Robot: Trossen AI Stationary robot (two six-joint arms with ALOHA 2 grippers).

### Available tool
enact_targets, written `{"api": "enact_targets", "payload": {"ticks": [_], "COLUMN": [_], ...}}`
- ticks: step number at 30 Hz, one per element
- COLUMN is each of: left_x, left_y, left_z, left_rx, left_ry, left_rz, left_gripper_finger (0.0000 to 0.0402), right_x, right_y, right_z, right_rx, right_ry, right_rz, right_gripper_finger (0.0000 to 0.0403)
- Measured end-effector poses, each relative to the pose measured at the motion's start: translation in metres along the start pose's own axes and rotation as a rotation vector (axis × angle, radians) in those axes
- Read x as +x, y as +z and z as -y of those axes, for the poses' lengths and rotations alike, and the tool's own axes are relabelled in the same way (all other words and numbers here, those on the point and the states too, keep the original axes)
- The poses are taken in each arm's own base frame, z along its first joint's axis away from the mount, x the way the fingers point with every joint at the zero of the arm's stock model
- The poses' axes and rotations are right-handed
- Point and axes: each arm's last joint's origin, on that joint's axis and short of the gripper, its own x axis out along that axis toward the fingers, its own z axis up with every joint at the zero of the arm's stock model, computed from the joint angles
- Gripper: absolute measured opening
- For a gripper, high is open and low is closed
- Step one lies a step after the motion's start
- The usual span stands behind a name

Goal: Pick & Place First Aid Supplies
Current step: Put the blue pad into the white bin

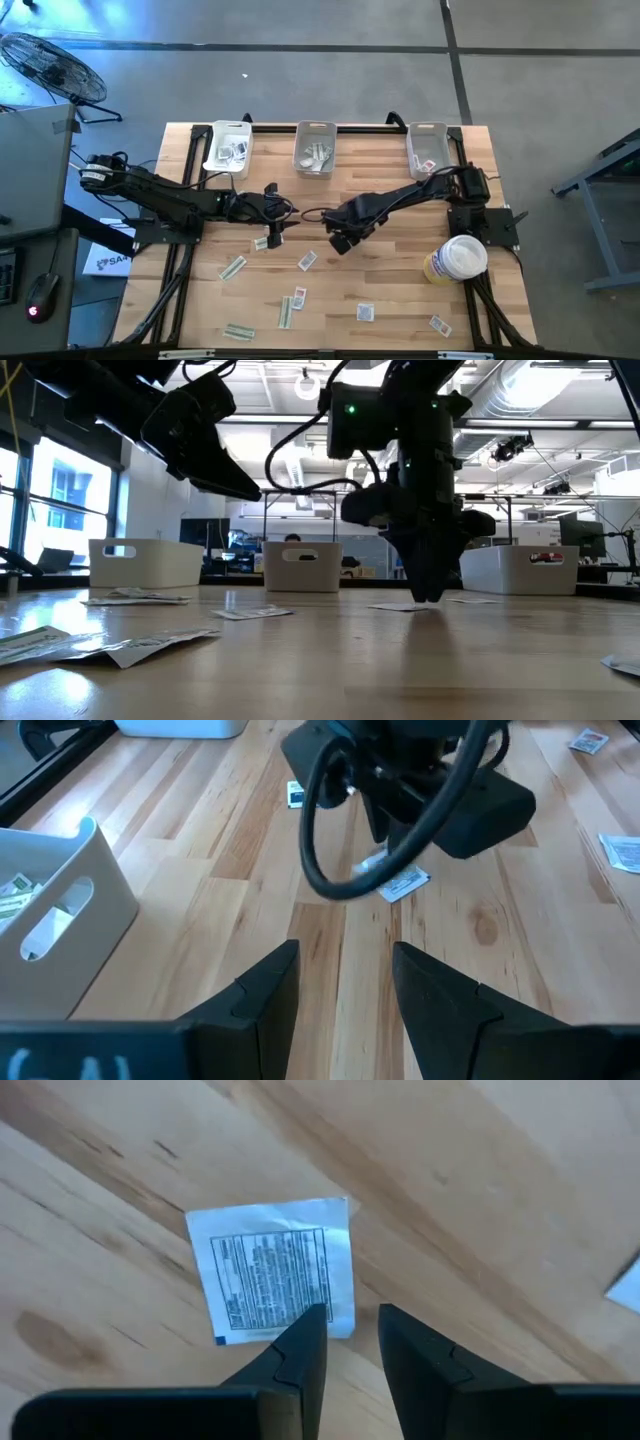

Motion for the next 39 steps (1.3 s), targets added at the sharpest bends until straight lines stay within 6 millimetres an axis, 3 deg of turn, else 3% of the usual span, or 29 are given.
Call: {"api": "enact_targets", "payload": {"ticks": [12, 22, 28, 32, 39], "left_x": [0.000, 0.000, 0.007, 0.015, 0.023], "left_y": [0.000, 0.001, 0.000, -0.003, -0.006], "left_z": [0.000, 0.000, 0.001, 0.003, 0.006], "left_rx": [0.000, -0.001, 0.003, 0.040, 0.077], "left_ry": [-0.001, 0.006, 0.006, 0.006, -0.041], "left_rz": [0.001, 0.007, 0.026, 0.035, 0.046], "left_gripper_finger": [0.0159, 0.0159, 0.0159, 0.0159, 0.0159], "right_x": [0.010, 0.011, 0.008, -0.006, -0.050], "right_y": [-0.001, -0.001, -0.002, -0.003, -0.014], "right_z": [-0.004, -0.004, -0.003, -0.002, -0.001], "right_rx": [-0.014, -0.041, -0.078, -0.108, -0.196], "right_ry": [0.005, 0.005, -0.009, -0.015, -0.023], "right_rz": [-0.029, -0.034, -0.008, 0.069, 0.299], "right_gripper_finger": [0.0085, 0.0007, 0.0007, 0.0003, 0.0003]}}
